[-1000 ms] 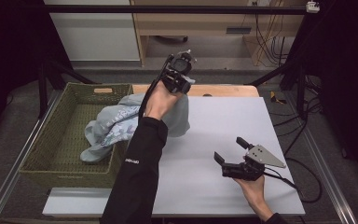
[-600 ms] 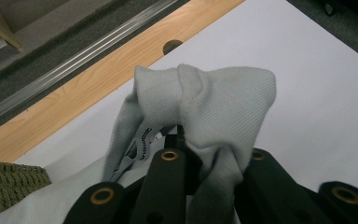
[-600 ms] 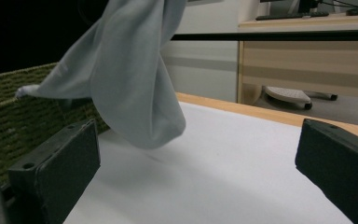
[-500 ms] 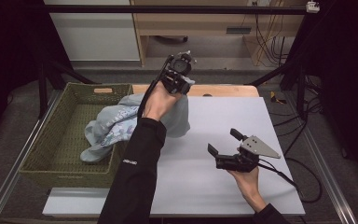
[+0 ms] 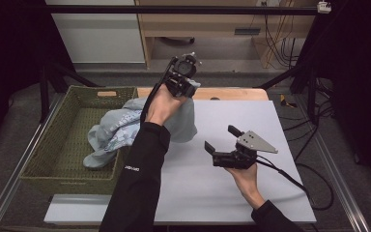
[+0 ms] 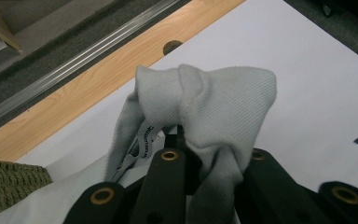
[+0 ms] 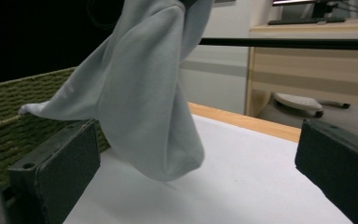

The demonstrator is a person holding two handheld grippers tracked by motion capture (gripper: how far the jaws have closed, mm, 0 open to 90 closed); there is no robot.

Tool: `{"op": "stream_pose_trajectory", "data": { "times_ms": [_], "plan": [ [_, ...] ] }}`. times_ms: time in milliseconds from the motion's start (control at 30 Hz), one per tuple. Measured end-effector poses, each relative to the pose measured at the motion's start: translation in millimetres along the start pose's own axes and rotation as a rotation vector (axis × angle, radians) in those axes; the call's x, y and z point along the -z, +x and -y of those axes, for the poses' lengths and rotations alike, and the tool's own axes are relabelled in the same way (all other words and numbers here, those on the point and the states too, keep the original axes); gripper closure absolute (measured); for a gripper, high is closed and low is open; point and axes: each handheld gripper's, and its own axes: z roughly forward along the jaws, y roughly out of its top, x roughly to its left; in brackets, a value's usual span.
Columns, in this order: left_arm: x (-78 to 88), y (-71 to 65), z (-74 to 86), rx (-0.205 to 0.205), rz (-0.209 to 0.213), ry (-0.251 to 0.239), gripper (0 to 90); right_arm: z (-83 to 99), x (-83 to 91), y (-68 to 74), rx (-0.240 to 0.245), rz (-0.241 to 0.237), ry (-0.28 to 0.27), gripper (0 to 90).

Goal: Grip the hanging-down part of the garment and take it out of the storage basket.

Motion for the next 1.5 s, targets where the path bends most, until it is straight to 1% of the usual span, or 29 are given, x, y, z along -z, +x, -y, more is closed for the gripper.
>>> {"op": "stream_pose_trajectory", "data": {
  "times_ms": [67,133,167,267,300,367,433,500,533,567,600,700,733,800,833,900,967,1000,1067,1100,1133,1200,1267,1300,1333,1400,1433,1467,1500],
  "plan": [
    [0.2,0.3,0.1,0.0,0.001,0.0,83.1,-0.2,-5.6,3.6,0.0,-0.009,0.01,0.5],
    [0.1,0.1,0.0,0.001,0.002,0.0,83.1,0.2,-11.8,6.3,0.02,-0.017,0.011,0.5],
    [0.1,0.1,0.0,0.001,0.002,0.0,83.1,-0.1,-14.2,8.4,0.004,-0.024,0.014,0.5],
    [0.2,0.4,-0.6,0.003,0.001,0.001,83.1,-0.6,-21.9,14.3,0.01,-0.039,0.031,0.6],
    [0.4,0.6,-0.8,0.004,0.0,0.001,83.1,-0.6,-24.8,15.8,0.008,-0.041,0.022,0.6],
    [1.7,0.7,-1.4,0.003,0.001,0.0,83.1,-0.3,-30.3,19.2,0.005,-0.045,0.027,0.6],
    [2.9,1.5,-1.7,0.002,0.002,-0.001,83.1,0.7,-35.2,20.9,0.023,-0.053,0.037,0.6],
    [4.1,1.6,-2.1,0.003,-0.001,0.0,83.1,1.4,-41.3,24.4,0.021,-0.059,0.044,0.6],
    [4.6,1.8,-2.2,0.001,0.0,0.002,83.1,1.6,-43.6,26.3,0.01,-0.06,0.045,0.6],
    [4.7,2.0,-2.2,0.001,0.0,0.002,83.1,2.4,-46.7,26.1,0.034,-0.062,0.044,0.6],
    [4.6,2.3,-2.1,0.004,0.002,0.002,83.1,2.5,-49.7,28.9,0.016,-0.061,0.046,0.6],
    [4.1,2.4,-2.5,0.002,0.002,0.011,83.1,3.9,-58.0,31.7,0.021,-0.067,0.05,0.9],
    [3.9,2.3,-2.7,0.004,0.003,0.008,83.1,4.3,-60.1,33.3,0.001,-0.069,0.061,1.0],
    [3.5,2.3,-3.0,0.003,0.0,0.01,83.1,5.5,-66.7,34.3,0.016,-0.062,0.063,1.1],
    [3.5,2.3,-3.0,0.003,0.0,0.01,83.1,5.5,-66.7,34.3,0.016,-0.062,0.063,1.1],
    [3.5,2.1,-3.7,0.003,0.0,0.014,83.1,6.3,-75.2,36.5,0.012,-0.068,0.066,1.5],
    [3.3,1.9,-3.9,-0.003,-0.002,0.02,83.1,5.7,-79.7,39.4,-0.019,-0.072,0.065,1.9],
    [2.8,1.7,-4.0,-0.001,0.0,0.019,83.1,5.7,-82.1,39.6,0.004,-0.072,0.059,2.0],
    [1.8,1.0,-4.2,0.001,0.0,0.019,83.0,4.8,-87.5,42.9,0.0,-0.074,0.059,2.3],
    [0.9,0.5,-4.3,0.003,-0.001,0.019,83.1,3.6,-88.4,45.2,-0.021,-0.072,0.072,2.4],
    [0.5,0.4,-4.4,0.001,-0.002,0.022,83.1,3.5,-91.2,45.5,-0.016,-0.084,0.054,2.8],
    [-0.1,0.0,-4.4,-0.001,-0.003,0.022,83.1,3.0,-95.9,47.1,-0.007,-0.077,0.06,3.3],
    [0.0,0.6,-4.5,-0.005,-0.003,0.027,83.1,3.3,-100.5,48.6,-0.019,-0.084,0.076,4.1],
    [0.0,0.8,-4.6,-0.005,-0.002,0.029,83.1,4.1,-103.4,47.8,0.008,-0.089,0.072,5.1],
    [-0.4,0.2,-4.6,0.002,-0.003,0.023,83.1,3.3,-103.9,50.6,-0.032,-0.101,0.085,6.2],
    [-0.9,-0.3,-4.8,0.0,-0.005,0.026,83.1,4.2,-109.1,50.8,-0.032,-0.093,0.083,8.0],
    [-1.3,-0.7,-4.9,-0.001,-0.006,0.026,83.1,4.1,-110.1,50.7,-0.029,-0.099,0.095,10.4],
    [-1.4,-0.8,-4.9,-0.001,-0.004,0.026,83.1,4.3,-112.8,51.9,-0.048,-0.1,0.09,12.0],
    [-1.6,-0.8,-5.0,0.001,-0.005,0.025,83.0,4.7,-114.2,51.4,-0.044,-0.104,0.084,13.7]
  ]
}}
